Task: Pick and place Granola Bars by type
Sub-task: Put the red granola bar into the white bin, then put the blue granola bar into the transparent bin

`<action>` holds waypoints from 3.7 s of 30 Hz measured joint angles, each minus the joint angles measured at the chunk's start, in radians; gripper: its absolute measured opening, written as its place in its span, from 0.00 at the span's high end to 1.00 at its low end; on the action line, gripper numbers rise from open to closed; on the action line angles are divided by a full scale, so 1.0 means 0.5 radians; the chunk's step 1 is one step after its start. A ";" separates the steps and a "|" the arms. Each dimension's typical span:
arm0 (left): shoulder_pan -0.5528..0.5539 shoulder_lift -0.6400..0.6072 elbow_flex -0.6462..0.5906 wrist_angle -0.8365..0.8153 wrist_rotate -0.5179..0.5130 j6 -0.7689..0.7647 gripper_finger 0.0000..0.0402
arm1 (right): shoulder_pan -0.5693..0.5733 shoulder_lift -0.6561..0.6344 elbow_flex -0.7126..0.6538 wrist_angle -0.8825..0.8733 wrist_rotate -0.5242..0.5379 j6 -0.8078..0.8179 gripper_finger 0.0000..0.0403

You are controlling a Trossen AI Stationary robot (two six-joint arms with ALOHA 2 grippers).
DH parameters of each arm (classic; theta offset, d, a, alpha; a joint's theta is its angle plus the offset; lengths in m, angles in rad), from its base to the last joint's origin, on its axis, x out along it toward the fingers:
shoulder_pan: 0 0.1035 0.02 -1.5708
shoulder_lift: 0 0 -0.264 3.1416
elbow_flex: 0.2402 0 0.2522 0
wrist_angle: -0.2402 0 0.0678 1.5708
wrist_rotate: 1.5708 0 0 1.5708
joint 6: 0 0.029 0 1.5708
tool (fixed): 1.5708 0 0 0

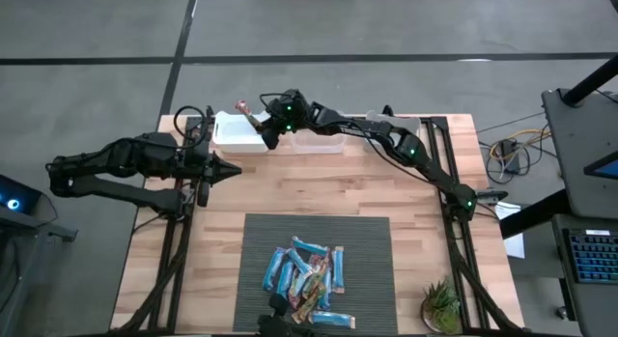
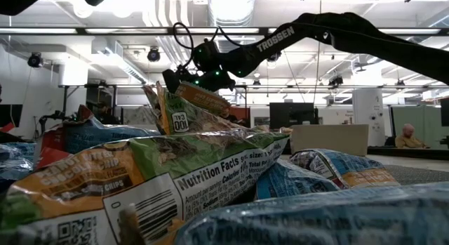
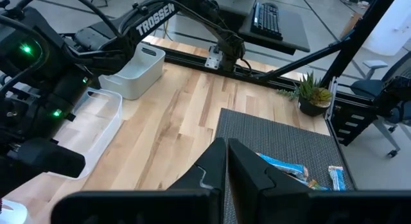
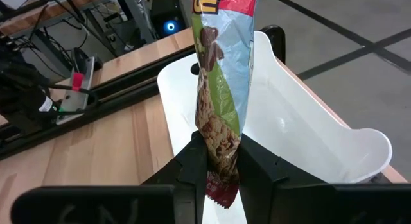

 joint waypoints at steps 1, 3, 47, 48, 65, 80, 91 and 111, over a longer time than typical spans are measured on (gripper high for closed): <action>0.000 0.001 0.000 0.000 0.000 0.000 1.00 | 0.000 0.000 0.000 0.000 0.003 -0.001 0.85; 0.000 0.000 0.000 -0.001 0.000 0.000 1.00 | -0.001 0.000 0.000 0.000 0.004 0.000 0.84; 0.001 0.000 0.000 0.008 0.000 0.000 1.00 | 0.191 -0.619 0.002 -0.824 -0.205 -0.193 0.98; 0.000 0.000 0.000 0.008 0.000 0.000 1.00 | 0.210 -0.662 0.002 -0.894 -0.205 -0.227 0.98; 0.000 0.000 0.000 0.013 0.002 0.002 1.00 | 0.594 -1.246 -0.254 -1.098 -0.081 -0.287 0.98; 0.000 0.041 0.000 0.019 0.057 0.026 1.00 | 0.872 -1.896 -1.352 -0.253 0.184 0.092 0.98; 0.000 0.117 0.001 0.065 0.087 0.023 1.00 | 1.046 -2.154 -1.724 -0.205 0.328 0.106 0.98; -0.001 0.165 0.001 0.165 0.185 0.072 1.00 | 1.071 -2.551 -2.154 -0.051 0.380 0.247 0.98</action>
